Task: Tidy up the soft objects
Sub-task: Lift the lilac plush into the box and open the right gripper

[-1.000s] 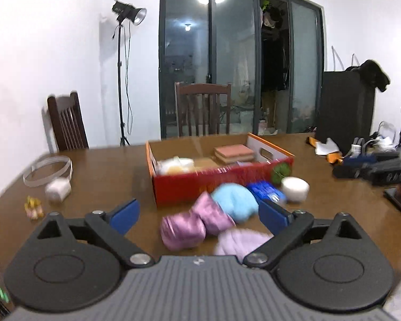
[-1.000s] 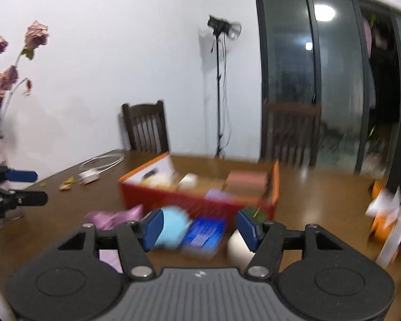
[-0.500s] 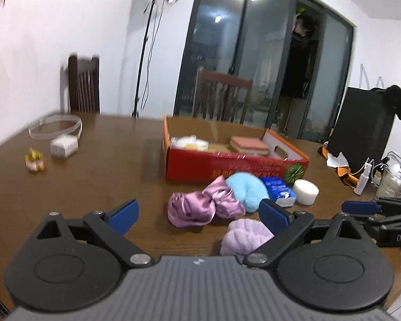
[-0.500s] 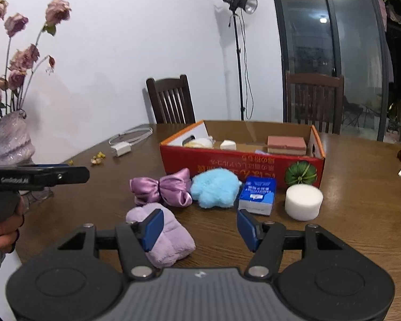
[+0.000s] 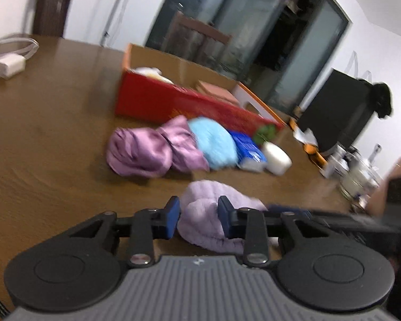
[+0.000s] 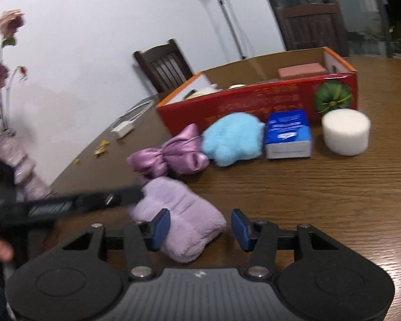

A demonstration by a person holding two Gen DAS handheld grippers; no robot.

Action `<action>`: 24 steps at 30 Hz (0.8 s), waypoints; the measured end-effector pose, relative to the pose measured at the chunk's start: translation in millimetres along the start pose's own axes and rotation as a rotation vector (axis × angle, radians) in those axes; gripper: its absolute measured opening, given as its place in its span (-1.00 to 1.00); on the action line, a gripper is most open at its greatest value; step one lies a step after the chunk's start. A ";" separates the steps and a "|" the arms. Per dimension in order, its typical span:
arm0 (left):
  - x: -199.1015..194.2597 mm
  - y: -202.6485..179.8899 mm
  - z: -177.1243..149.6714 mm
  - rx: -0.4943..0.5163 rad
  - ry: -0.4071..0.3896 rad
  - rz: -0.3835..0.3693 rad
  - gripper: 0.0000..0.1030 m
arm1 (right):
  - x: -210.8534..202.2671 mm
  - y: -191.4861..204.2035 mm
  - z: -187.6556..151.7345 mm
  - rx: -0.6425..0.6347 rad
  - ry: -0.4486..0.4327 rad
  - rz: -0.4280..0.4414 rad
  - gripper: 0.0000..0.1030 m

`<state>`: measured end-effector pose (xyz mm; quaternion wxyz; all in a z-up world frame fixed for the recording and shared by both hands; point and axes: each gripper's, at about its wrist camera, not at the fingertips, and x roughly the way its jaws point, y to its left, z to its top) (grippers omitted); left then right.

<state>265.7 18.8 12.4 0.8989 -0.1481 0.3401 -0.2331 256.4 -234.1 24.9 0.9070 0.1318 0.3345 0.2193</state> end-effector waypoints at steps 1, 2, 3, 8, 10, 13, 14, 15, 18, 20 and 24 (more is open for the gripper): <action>-2.6 -1.3 -1.5 -0.002 0.005 -0.020 -0.36 | -0.4 -0.9 0.4 0.002 -0.007 -0.013 -0.07; -4.9 -2.0 -2.0 -0.009 0.002 -0.042 -0.32 | -0.7 -1.7 1.2 0.003 -0.010 -0.020 -0.07; -6.6 -2.0 -1.8 -0.019 -0.002 -0.059 -0.20 | -2.3 -2.3 2.0 0.006 -0.016 -0.027 -0.07; 2.5 -4.3 -0.4 -0.016 0.021 -0.026 -0.06 | -12.9 -4.9 4.2 0.018 -0.032 -0.021 -0.07; 6.0 -3.4 -2.6 -0.019 0.043 -0.039 -0.17 | -12.1 -6.9 4.3 0.015 -0.022 -0.018 -0.07; 6.9 -4.2 -6.1 -0.030 0.041 -0.041 -0.37 | -2.5 -8.1 0.7 0.024 0.017 0.016 -0.39; 6.0 -5.5 -6.3 -0.030 0.031 -0.038 -0.40 | 0.0 -7.3 -0.5 0.023 0.024 0.033 -0.49; 4.4 -6.5 -4.9 -0.031 0.024 -0.042 -0.45 | 0.9 -6.2 -0.9 0.021 0.023 0.043 -0.55; 2.5 -14.9 13.3 -0.034 -0.019 -0.094 -0.49 | -4.4 -1.7 9.3 -0.019 -0.003 0.047 -0.67; 3.8 -25.3 38.3 -0.011 -0.079 -0.134 -0.49 | -15.9 -0.5 28.9 -0.048 -0.063 0.068 -0.68; 35.3 -49.3 108.5 0.041 -0.157 -0.200 -0.49 | -31.4 -10.7 88.0 -0.149 -0.197 0.024 -0.68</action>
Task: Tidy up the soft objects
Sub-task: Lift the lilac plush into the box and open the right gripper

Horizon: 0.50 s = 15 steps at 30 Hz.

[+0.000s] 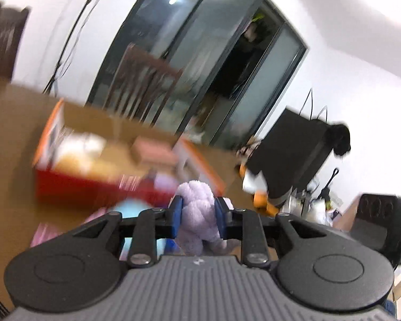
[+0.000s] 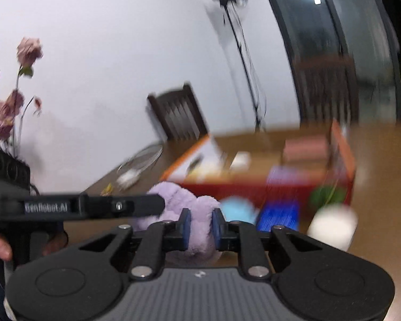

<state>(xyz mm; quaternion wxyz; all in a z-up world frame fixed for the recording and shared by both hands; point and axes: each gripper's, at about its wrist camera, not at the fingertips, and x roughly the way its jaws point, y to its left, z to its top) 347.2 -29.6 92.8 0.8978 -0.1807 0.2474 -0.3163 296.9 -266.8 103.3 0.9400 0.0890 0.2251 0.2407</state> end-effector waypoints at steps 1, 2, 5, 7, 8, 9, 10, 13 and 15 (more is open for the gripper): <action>20.9 -1.0 16.7 0.014 0.007 -0.008 -0.49 | 4.0 -8.8 13.6 -0.019 -0.017 -0.017 -0.68; 40.1 -0.4 29.6 0.014 0.014 -0.002 -0.49 | 10.8 -20.2 28.9 -0.031 -0.022 -0.035 -0.68; 113.1 13.2 60.8 -0.046 0.095 0.038 -0.49 | 47.0 -65.0 70.7 -0.029 0.012 -0.100 -0.68; 158.7 25.9 70.4 -0.102 0.158 0.083 -0.50 | 78.3 -94.2 87.3 -0.014 0.068 -0.140 -0.69; 176.1 30.6 72.7 -0.121 0.179 0.108 -0.50 | 97.7 -109.2 93.8 -0.014 0.101 -0.174 -0.69; 194.3 34.9 74.4 -0.130 0.196 0.127 -0.50 | 114.6 -120.9 97.1 -0.013 0.134 -0.195 -0.69; 207.5 39.1 74.6 -0.135 0.210 0.147 -0.48 | 127.3 -129.2 98.5 -0.010 0.155 -0.215 -0.69; 233.2 51.8 70.3 -0.151 0.262 0.220 -0.43 | 170.7 -144.4 95.0 -0.043 0.257 -0.274 -0.67; 235.5 50.5 68.8 -0.113 0.287 0.242 -0.23 | 185.7 -144.4 90.6 -0.086 0.281 -0.323 -0.64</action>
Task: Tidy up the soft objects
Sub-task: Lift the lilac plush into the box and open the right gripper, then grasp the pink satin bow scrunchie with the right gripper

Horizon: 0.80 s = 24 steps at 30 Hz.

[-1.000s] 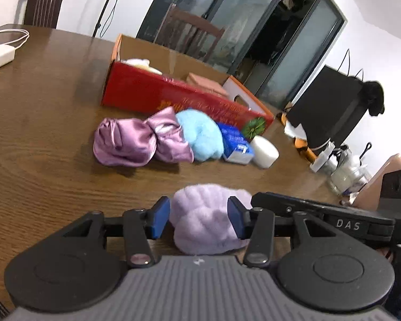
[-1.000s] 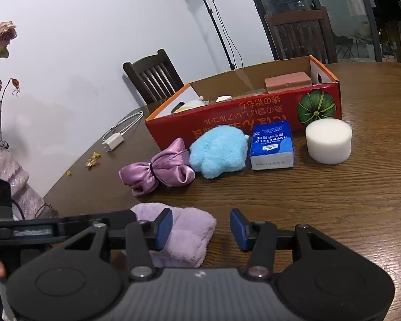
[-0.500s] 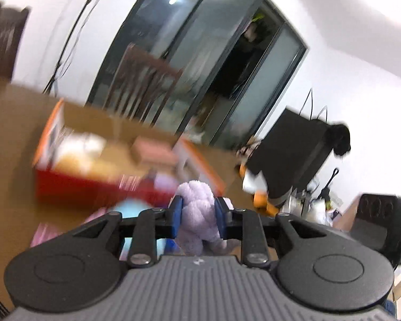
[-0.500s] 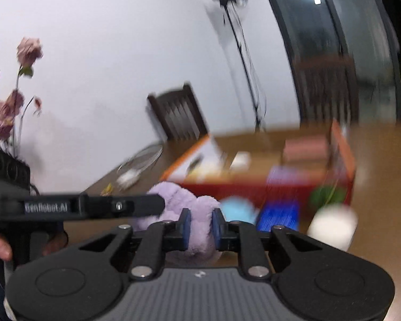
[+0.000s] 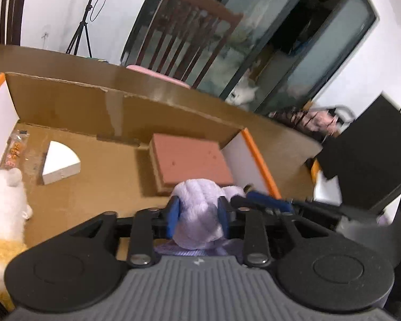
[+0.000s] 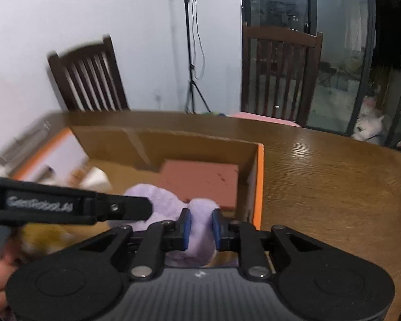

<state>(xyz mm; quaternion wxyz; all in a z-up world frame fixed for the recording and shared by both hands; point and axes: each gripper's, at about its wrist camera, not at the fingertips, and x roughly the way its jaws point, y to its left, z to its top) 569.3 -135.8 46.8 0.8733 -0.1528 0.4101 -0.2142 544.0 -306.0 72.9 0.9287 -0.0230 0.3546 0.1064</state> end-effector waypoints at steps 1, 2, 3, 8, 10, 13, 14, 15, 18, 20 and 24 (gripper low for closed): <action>-5.0 -1.0 -1.3 0.021 -0.021 0.000 -0.08 | 3.6 3.8 -1.2 -0.026 -0.001 -0.032 -0.64; -10.8 -1.4 -2.4 0.034 -0.046 0.000 -0.03 | 3.3 7.2 -2.4 -0.044 -0.016 -0.049 -0.64; -17.9 -2.6 -3.1 0.050 -0.070 0.002 0.00 | 2.5 9.8 -2.1 -0.050 -0.029 -0.055 -0.60; -59.4 -7.8 -5.5 0.142 -0.122 0.045 0.01 | -23.1 8.9 1.2 -0.042 -0.089 -0.044 -0.57; -85.2 -13.8 -12.5 0.184 -0.157 0.062 0.01 | -44.6 9.1 2.6 -0.048 -0.121 -0.040 -0.53; -128.0 -21.3 -28.7 0.261 -0.220 0.089 0.09 | -89.2 14.0 -0.8 -0.068 -0.177 -0.034 -0.38; -141.6 -23.3 -35.1 0.289 -0.240 0.098 0.12 | -102.0 16.0 -1.7 -0.077 -0.191 -0.034 -0.36; -156.5 -24.7 -42.4 0.317 -0.261 0.110 0.18 | -117.7 18.5 -5.1 -0.088 -0.208 -0.034 -0.34; -204.4 -25.4 -70.8 0.382 -0.336 0.154 0.38 | -161.8 24.9 -20.2 -0.128 -0.265 -0.021 -0.23; -232.0 -24.9 -94.9 0.416 -0.384 0.189 0.43 | -190.5 32.8 -36.9 -0.142 -0.308 -0.009 -0.19; -275.8 -25.4 -142.7 0.455 -0.478 0.256 0.62 | -237.2 48.0 -75.4 -0.130 -0.382 0.023 0.12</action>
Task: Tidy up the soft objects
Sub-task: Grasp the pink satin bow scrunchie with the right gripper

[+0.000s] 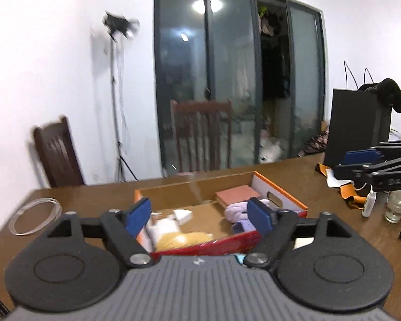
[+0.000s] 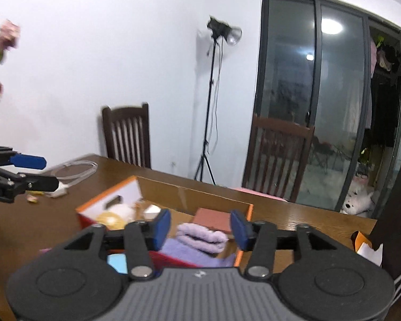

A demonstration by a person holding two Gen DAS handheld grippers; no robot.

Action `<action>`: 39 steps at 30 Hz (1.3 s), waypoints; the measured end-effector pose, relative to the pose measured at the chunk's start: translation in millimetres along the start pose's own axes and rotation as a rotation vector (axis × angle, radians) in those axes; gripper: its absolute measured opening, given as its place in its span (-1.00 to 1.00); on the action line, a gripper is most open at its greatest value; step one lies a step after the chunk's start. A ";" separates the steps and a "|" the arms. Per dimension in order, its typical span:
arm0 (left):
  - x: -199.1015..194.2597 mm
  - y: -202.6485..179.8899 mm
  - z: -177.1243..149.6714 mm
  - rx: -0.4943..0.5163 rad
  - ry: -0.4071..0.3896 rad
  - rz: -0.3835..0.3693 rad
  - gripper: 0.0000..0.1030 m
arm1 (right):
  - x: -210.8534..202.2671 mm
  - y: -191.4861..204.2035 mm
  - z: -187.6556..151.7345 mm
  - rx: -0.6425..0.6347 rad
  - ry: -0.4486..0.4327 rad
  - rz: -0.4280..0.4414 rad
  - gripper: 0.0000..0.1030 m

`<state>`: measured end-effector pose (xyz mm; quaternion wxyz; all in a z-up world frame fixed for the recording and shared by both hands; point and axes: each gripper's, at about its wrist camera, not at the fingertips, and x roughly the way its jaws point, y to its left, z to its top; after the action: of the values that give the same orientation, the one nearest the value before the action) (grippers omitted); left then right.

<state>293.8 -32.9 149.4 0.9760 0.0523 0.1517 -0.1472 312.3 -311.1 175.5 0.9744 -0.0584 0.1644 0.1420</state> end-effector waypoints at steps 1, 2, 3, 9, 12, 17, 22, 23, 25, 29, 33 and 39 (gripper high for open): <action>-17.6 -0.8 -5.7 0.001 -0.020 0.008 0.64 | -13.0 6.8 -6.0 0.008 -0.022 0.005 0.17; -30.0 -2.3 -11.1 0.000 -0.035 0.011 0.66 | -23.2 12.0 -11.1 0.014 -0.034 0.010 0.18; -44.6 -3.8 -18.4 -0.002 -0.051 0.010 0.70 | -33.1 17.4 -16.1 0.017 -0.042 0.017 0.18; -92.7 -11.4 -60.6 -0.052 -0.056 0.031 0.81 | -75.9 49.5 -56.8 0.069 -0.083 0.070 0.20; -100.9 -9.2 -84.5 -0.092 -0.008 0.037 0.84 | -85.6 59.6 -82.0 0.125 -0.063 0.114 0.22; -86.5 -2.6 -109.8 -0.144 0.095 0.040 0.83 | -80.1 78.2 -114.4 0.130 0.028 0.144 0.22; -64.5 15.2 -117.9 -0.240 0.112 0.028 0.71 | -59.4 87.7 -119.8 0.130 0.067 0.158 0.22; -58.4 19.8 -117.4 -0.267 0.106 0.037 0.69 | -54.6 89.0 -119.1 0.135 0.069 0.165 0.22; -38.8 34.4 -117.1 -0.337 0.094 0.062 0.53 | -40.9 89.2 -115.2 0.150 0.081 0.173 0.22; 19.8 68.4 -121.9 -0.479 0.191 0.097 0.25 | -7.5 92.1 -108.0 0.162 0.117 0.170 0.21; 46.0 69.3 -130.1 -0.420 0.224 0.072 0.23 | 21.1 95.6 -101.0 0.164 0.137 0.177 0.21; 33.6 50.2 -137.9 -0.304 0.222 -0.015 -0.55 | 63.3 98.6 -83.7 0.182 0.157 0.222 0.21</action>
<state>300.9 26.0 11.0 0.9489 -0.0811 0.2792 -0.1229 315.1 -214.3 68.9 0.9382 0.0377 0.2577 0.2281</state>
